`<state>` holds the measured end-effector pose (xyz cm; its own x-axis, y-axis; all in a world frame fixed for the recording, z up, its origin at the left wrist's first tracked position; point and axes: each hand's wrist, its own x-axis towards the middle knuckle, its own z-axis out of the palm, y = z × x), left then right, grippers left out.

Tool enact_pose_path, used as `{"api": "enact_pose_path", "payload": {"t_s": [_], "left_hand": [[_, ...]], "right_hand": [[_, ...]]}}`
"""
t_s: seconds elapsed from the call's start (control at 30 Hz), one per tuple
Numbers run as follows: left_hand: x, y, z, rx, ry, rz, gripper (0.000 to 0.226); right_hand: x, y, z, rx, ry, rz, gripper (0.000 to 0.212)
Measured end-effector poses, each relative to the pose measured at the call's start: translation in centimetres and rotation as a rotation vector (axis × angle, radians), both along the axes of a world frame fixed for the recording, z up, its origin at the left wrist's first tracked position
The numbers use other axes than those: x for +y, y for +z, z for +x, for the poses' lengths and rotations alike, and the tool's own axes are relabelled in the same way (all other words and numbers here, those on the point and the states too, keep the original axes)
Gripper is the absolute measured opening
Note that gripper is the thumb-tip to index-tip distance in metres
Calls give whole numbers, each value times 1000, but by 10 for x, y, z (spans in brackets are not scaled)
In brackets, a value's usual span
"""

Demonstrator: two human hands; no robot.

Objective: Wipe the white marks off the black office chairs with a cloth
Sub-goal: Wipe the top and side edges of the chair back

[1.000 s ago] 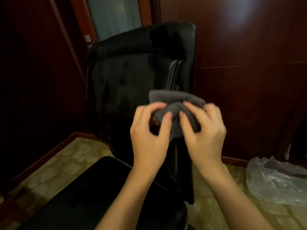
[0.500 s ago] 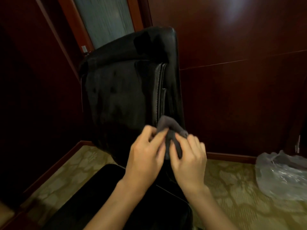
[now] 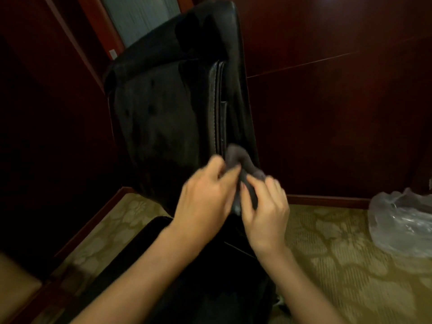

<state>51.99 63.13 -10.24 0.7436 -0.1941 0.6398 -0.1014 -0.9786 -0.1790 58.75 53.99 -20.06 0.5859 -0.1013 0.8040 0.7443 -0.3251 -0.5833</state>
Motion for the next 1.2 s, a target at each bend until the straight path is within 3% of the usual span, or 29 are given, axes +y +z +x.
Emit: {"api": "enact_pose_path", "payload": {"t_s": [0.17, 0.3, 0.37, 0.47, 0.53, 0.73, 0.83, 0.97, 1.2], "left_hand": [[-18, -83, -25, 273, 55, 270, 30], [-30, -99, -25, 419, 80, 262, 45], [-26, -81, -25, 357, 97, 210, 45], [-11, -44, -22, 150, 75, 172, 29], [-3, -15, -14, 55, 40, 110, 34], [5, 77, 17, -249, 49, -44, 27], [10, 97, 30, -309, 78, -97, 24], [13, 90, 30, -311, 61, -208, 27], [11, 17, -11, -271, 14, -374, 27]], "right_hand": [[-9, -114, -37, 197, 75, -53, 24], [-8, -129, -47, 321, 94, -42, 24], [-6, -110, -47, 304, 108, 4, 22], [0, -56, -37, 216, 124, 99, 26], [3, -12, -24, 151, 108, 122, 27], [5, 110, 13, -93, 14, 89, 22], [10, 146, 26, -121, -19, 59, 19], [12, 137, 18, -79, -37, 19, 22], [4, 72, -13, -71, 69, -52, 17]]}}
